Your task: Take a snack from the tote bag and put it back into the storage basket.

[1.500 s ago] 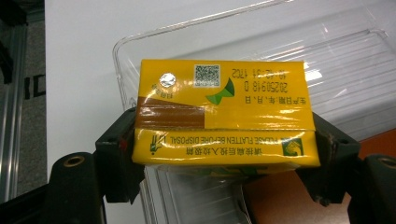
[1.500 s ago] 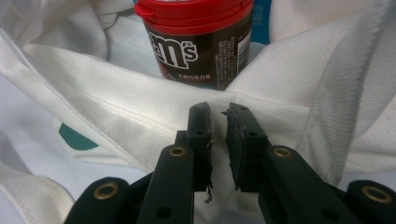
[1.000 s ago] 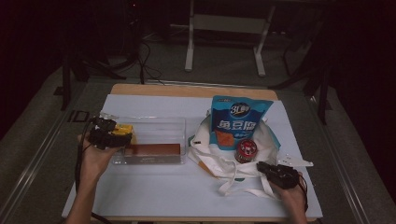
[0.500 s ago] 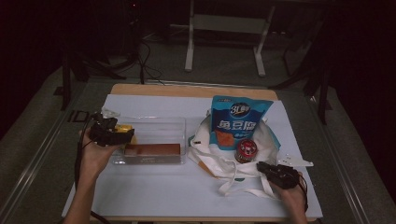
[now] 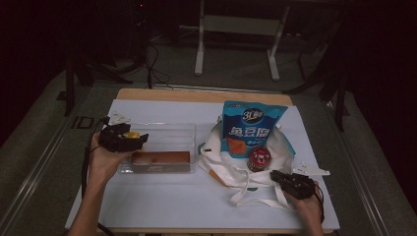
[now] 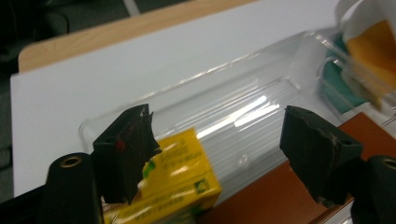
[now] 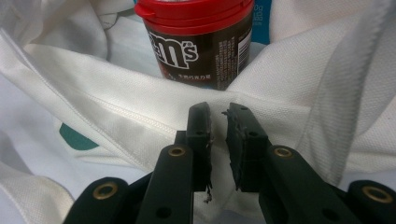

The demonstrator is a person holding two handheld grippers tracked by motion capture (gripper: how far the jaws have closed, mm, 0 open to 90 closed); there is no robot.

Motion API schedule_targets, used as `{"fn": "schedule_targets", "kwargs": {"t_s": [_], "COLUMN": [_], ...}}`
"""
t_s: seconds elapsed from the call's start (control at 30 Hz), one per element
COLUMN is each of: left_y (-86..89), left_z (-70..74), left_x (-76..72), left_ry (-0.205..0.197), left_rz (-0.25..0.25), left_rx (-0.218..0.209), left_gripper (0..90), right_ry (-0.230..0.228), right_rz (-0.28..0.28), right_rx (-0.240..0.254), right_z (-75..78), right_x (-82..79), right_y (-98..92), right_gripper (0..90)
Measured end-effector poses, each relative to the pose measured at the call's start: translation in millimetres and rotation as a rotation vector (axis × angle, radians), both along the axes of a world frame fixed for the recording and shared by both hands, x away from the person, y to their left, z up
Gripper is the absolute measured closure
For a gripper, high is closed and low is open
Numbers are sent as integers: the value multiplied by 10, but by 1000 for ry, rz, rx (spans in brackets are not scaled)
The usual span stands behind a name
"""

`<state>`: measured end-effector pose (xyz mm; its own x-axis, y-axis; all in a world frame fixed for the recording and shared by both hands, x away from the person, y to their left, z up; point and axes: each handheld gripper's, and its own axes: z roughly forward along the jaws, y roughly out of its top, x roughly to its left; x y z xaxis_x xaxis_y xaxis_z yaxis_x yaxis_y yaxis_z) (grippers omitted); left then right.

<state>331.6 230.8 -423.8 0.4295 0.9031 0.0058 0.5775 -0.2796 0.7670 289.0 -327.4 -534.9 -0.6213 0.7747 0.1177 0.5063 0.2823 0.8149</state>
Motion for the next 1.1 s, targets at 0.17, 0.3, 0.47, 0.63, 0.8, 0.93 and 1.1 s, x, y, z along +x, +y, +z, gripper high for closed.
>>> {"fn": "schedule_targets", "kwargs": {"t_s": [0.17,0.3,0.47,0.63,0.8,0.93,1.1], "left_y": [-76,-136,-242,-350,-440,-489,-552], "left_z": [-4,-7,-11,-62,-107,-158,-180], "left_x": [14,32,39,45,45,51,17], "left_ry": [-21,-20,-31,-18,-20,-10,-35], "left_rz": [-19,-58,-101,-159,-221,-258,-316], "left_rx": [18,18,39,55,53,51,56], "left_gripper": [386,467,525,578,647,683,741], "right_ry": [-1,-1,-1,1,1,2,2], "right_rz": [1,1,1,0,0,0,1], "right_rx": [-1,0,0,1,2,3,4], "right_z": [0,0,0,0,0,0,0], "right_x": [0,1,1,0,0,0,1], "right_y": [0,-1,-1,-1,0,-1,-2], "right_gripper": [792,792,792,792,791,791,791]}}
